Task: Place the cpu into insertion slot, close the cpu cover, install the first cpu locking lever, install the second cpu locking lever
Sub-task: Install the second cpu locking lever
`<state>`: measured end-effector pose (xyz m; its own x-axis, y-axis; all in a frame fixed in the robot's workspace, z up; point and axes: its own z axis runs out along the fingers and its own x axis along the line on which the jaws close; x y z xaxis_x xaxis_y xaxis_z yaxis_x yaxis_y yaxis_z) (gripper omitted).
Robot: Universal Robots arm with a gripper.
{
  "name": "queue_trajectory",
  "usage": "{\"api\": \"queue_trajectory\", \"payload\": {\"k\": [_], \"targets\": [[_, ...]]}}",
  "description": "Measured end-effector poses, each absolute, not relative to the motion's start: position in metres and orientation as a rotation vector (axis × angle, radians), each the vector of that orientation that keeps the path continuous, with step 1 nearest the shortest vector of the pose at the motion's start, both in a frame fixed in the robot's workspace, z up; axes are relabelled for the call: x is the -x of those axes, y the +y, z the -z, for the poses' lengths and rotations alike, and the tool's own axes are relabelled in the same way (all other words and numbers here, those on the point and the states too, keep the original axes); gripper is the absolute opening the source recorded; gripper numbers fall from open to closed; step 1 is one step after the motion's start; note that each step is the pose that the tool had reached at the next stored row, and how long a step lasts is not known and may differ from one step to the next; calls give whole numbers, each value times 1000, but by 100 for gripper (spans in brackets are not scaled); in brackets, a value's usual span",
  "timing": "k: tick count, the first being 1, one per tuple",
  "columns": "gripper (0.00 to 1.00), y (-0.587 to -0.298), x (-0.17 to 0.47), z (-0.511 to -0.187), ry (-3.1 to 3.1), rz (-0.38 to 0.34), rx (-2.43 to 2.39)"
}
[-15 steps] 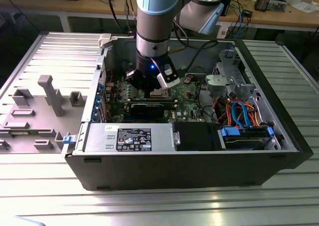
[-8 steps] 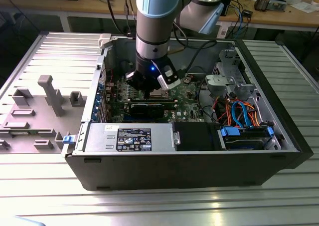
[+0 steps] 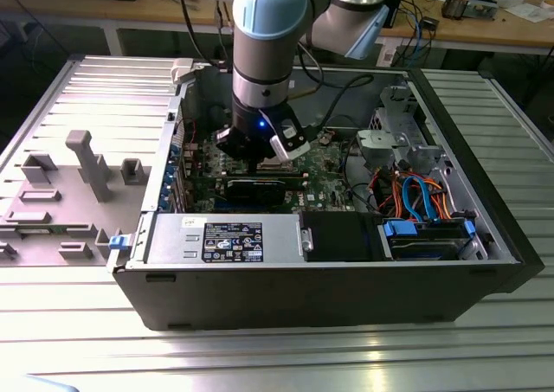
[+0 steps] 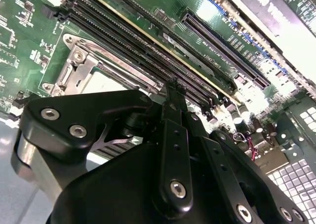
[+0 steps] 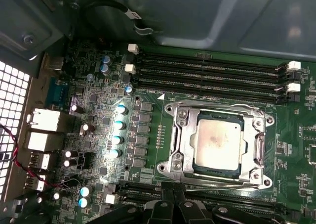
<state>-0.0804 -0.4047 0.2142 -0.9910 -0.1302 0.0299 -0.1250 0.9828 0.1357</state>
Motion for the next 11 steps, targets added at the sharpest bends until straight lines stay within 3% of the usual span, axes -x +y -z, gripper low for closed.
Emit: {"api": "queue_trajectory", "payload": {"k": [11], "targets": [[11, -405, 89, -207, -3089, 253, -197]]}}
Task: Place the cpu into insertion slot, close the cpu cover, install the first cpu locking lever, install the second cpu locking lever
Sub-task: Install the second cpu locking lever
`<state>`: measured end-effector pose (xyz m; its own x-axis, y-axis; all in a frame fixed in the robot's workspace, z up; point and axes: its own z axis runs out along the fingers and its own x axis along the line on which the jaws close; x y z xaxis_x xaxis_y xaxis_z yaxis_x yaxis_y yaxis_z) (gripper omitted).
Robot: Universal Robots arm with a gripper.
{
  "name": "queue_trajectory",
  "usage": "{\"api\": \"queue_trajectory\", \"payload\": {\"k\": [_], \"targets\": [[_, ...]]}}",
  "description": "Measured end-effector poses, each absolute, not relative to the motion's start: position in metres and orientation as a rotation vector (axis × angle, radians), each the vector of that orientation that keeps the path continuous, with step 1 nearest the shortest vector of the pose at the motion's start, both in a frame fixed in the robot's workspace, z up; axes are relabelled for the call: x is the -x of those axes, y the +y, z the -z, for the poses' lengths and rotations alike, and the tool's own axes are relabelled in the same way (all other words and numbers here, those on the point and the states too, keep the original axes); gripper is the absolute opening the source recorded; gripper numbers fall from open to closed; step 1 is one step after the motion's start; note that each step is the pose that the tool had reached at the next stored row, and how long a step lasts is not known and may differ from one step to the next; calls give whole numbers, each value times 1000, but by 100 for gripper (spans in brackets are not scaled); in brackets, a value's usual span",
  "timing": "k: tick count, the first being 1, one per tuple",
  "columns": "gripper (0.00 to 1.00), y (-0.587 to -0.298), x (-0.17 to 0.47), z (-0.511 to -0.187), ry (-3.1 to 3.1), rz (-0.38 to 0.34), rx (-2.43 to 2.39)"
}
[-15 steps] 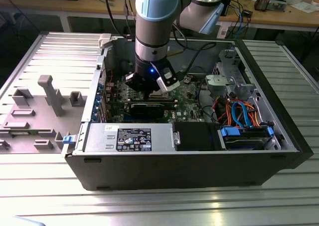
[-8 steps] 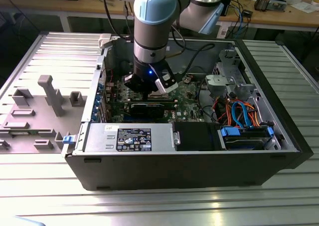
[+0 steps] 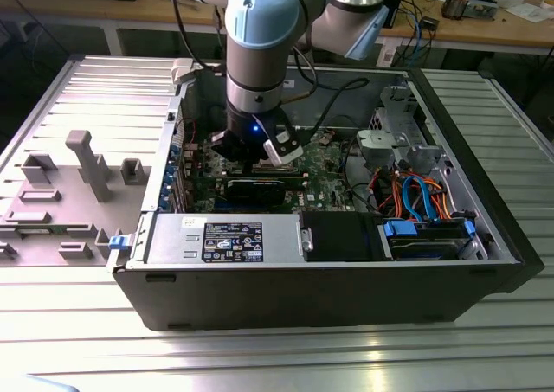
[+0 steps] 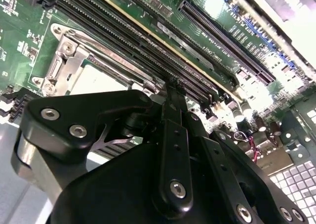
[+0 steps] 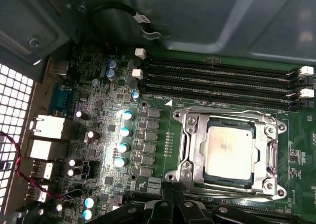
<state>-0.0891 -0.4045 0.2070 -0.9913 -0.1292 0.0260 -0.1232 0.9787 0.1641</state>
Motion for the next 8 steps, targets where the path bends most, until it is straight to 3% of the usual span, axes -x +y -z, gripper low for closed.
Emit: {"api": "queue_trajectory", "payload": {"k": [8], "targets": [[11, -405, 92, -206, -3091, 265, -167]]}}
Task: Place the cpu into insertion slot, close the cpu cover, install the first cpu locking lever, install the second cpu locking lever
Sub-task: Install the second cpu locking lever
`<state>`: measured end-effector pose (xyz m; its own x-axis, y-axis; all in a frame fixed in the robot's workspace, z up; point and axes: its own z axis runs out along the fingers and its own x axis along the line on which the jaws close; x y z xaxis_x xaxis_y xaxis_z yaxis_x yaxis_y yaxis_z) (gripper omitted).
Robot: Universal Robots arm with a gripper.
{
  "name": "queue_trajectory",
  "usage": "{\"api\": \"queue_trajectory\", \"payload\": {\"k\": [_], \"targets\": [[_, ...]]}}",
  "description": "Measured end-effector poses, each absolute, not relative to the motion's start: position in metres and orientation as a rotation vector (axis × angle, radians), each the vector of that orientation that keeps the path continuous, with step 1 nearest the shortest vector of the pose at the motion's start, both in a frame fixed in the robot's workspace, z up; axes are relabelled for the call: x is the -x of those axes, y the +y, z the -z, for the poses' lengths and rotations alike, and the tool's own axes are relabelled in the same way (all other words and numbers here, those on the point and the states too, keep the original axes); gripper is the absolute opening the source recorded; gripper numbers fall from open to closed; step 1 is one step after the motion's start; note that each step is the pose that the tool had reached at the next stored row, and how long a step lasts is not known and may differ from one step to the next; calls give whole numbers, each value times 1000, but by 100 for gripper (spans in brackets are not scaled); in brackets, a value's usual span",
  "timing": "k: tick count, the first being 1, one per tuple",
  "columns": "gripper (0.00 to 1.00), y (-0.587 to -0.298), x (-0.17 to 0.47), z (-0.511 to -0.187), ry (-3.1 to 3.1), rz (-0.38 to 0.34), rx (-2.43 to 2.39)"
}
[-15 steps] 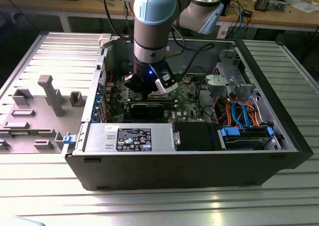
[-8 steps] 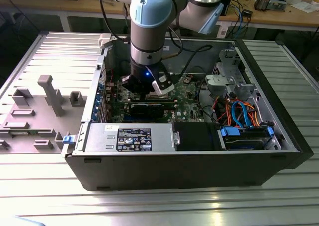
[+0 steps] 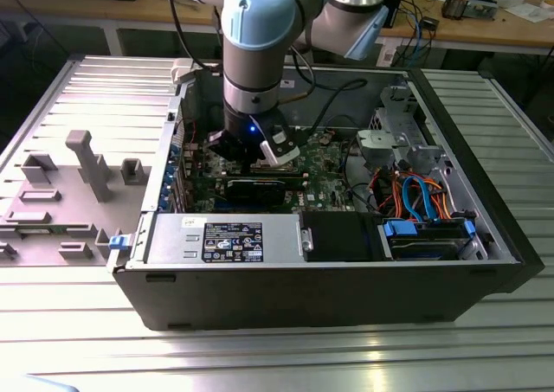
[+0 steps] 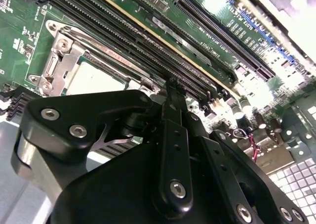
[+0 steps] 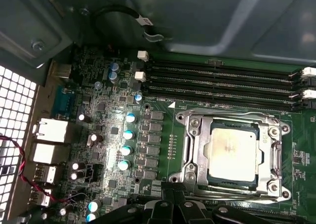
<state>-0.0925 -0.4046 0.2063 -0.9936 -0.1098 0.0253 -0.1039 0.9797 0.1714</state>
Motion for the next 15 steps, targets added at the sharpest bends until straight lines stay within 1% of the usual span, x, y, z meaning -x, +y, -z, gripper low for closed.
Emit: {"api": "queue_trajectory", "payload": {"k": [5, 15], "targets": [[11, -404, 92, -205, -3092, 294, -146], [11, -403, 92, -202, -3093, 302, -124]]}}
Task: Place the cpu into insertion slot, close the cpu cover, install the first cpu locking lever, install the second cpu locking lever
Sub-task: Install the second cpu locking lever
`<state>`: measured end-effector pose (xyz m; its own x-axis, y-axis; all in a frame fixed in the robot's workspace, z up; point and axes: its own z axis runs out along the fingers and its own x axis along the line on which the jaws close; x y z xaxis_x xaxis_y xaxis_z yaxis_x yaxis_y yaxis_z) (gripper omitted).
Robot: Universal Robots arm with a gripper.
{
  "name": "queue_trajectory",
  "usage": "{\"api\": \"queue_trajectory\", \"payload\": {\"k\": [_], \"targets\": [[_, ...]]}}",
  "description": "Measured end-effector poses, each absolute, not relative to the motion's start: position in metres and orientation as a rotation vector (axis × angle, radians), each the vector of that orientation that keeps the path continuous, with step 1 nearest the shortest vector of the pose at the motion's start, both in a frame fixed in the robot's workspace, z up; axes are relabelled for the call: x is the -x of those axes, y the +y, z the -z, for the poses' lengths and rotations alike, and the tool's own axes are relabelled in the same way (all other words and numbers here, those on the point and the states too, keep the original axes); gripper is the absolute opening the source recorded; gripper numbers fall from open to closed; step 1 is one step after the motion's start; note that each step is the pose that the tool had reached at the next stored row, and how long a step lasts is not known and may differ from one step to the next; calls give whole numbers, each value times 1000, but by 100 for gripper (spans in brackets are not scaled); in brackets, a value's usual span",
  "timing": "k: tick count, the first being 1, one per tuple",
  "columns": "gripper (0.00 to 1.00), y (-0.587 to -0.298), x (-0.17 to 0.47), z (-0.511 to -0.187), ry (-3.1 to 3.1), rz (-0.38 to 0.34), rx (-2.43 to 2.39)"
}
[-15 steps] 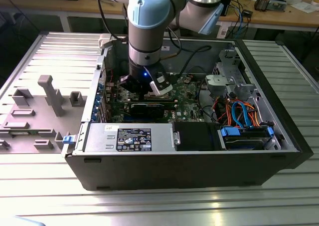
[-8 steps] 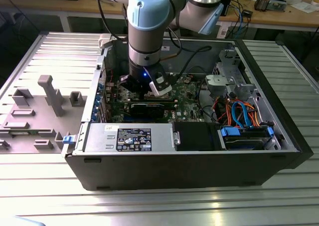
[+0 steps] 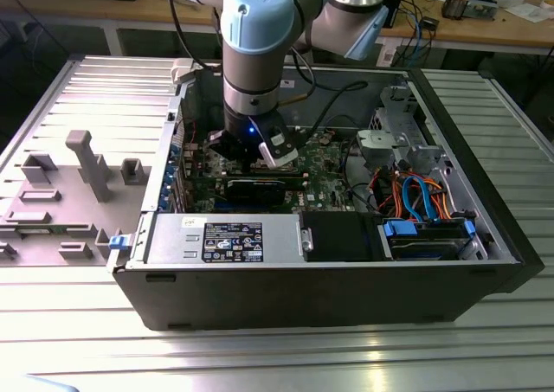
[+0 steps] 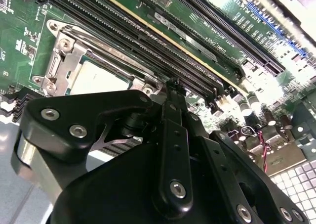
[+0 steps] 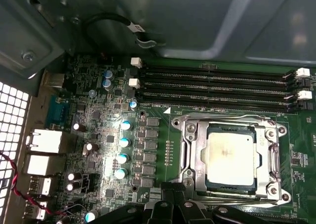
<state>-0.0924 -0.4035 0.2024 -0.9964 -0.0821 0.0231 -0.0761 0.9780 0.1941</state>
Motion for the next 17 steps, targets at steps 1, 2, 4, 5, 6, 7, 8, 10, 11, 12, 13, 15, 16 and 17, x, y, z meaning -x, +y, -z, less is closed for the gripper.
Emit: {"api": "queue_trajectory", "payload": {"k": [1, 2, 4, 5, 6, 7, 8, 10, 11, 12, 13, 15, 16, 17], "targets": [[11, -403, 92, -202, -3093, 304, -123], [11, -403, 92, -202, -3094, 307, -122], [11, -403, 92, -200, -3095, 312, -121], [11, -403, 92, -200, -3094, 312, -120], [11, -403, 92, -200, -3093, 312, -119], [11, -403, 92, -200, -3093, 312, -119], [11, -403, 92, -200, -3094, 309, -119], [11, -403, 92, -200, -3095, 296, -119], [11, -403, 92, -201, -3095, 295, -119], [11, -403, 92, -201, -3095, 295, -119], [11, -402, 92, -202, -3095, 295, -118], [11, -403, 92, -205, -3095, 295, -118], [11, -403, 92, -207, -3095, 295, -118], [11, -403, 92, -209, -3095, 295, -118]]}}
